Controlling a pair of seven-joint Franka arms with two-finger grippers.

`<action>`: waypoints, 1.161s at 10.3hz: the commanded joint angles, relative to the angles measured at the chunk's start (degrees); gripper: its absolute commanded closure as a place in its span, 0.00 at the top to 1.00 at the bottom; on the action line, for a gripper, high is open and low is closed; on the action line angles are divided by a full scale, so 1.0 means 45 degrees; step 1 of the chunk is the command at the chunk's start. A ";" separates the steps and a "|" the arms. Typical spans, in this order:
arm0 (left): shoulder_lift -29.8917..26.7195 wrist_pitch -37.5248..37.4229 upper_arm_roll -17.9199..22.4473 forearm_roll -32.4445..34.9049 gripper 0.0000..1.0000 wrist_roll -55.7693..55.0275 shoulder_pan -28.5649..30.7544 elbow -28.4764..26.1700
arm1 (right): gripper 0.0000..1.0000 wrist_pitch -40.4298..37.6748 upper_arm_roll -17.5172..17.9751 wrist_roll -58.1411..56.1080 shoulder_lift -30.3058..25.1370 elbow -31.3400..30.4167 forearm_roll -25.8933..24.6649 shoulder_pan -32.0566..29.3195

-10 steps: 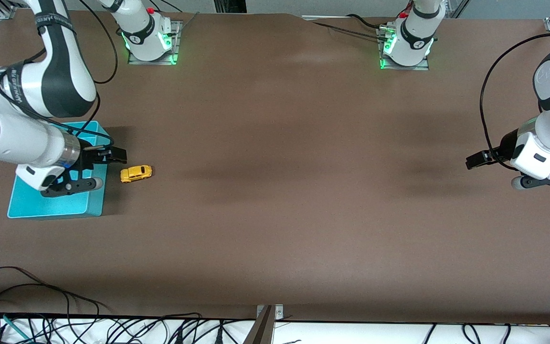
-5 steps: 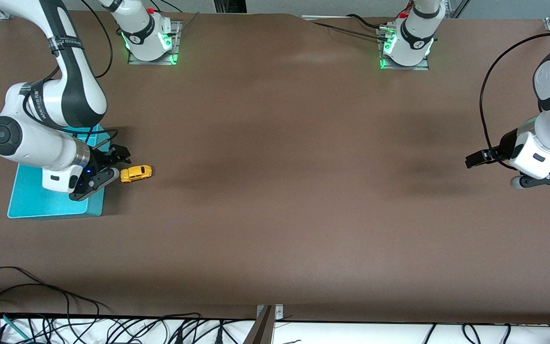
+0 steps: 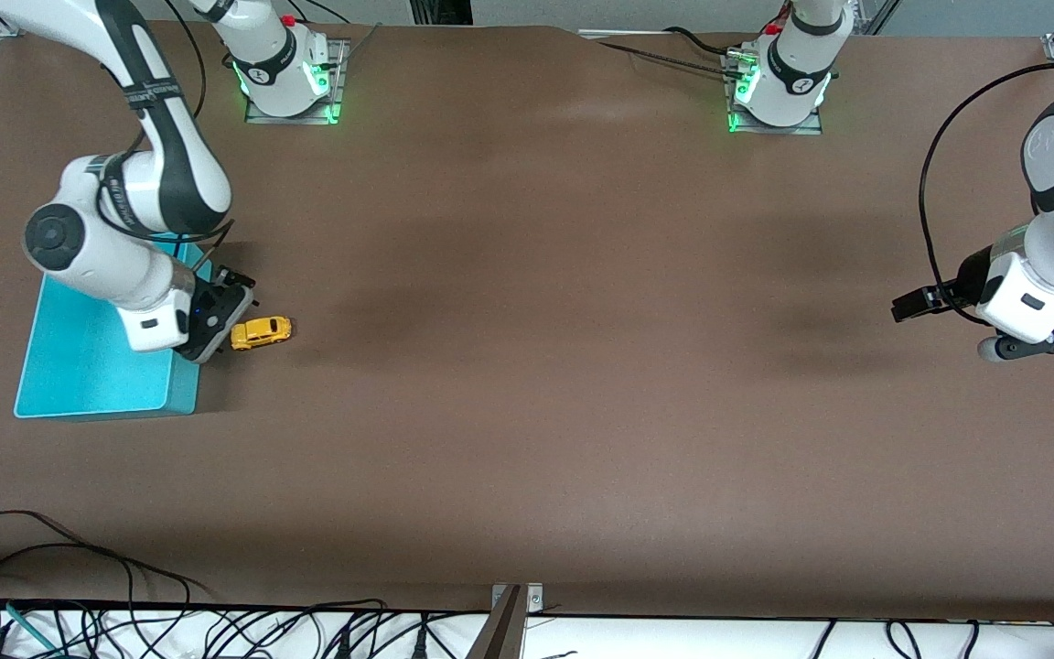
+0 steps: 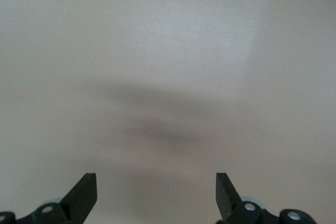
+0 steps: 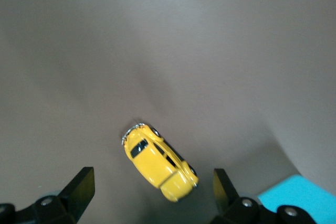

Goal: Wind up and store yellow beetle car
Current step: 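Close the right gripper around the yellow car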

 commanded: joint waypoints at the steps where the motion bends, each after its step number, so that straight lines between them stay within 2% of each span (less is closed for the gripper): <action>1: -0.0006 -0.0220 -0.0083 0.0259 1.00 0.0247 0.0086 0.0126 | 1.00 0.1294 0.0626 -0.1623 -0.0099 -0.1146 0.0091 -0.0586; 7: -0.0006 -0.0240 -0.0083 0.0259 1.00 0.0228 0.0066 0.0145 | 1.00 0.3715 0.0822 -0.6056 0.0801 -0.1811 0.0110 -0.0997; 12: -0.0006 -0.0240 -0.0083 0.0259 1.00 0.0228 0.0066 0.0126 | 1.00 0.4890 0.0822 -0.7782 0.1564 -0.1791 0.0110 -0.1486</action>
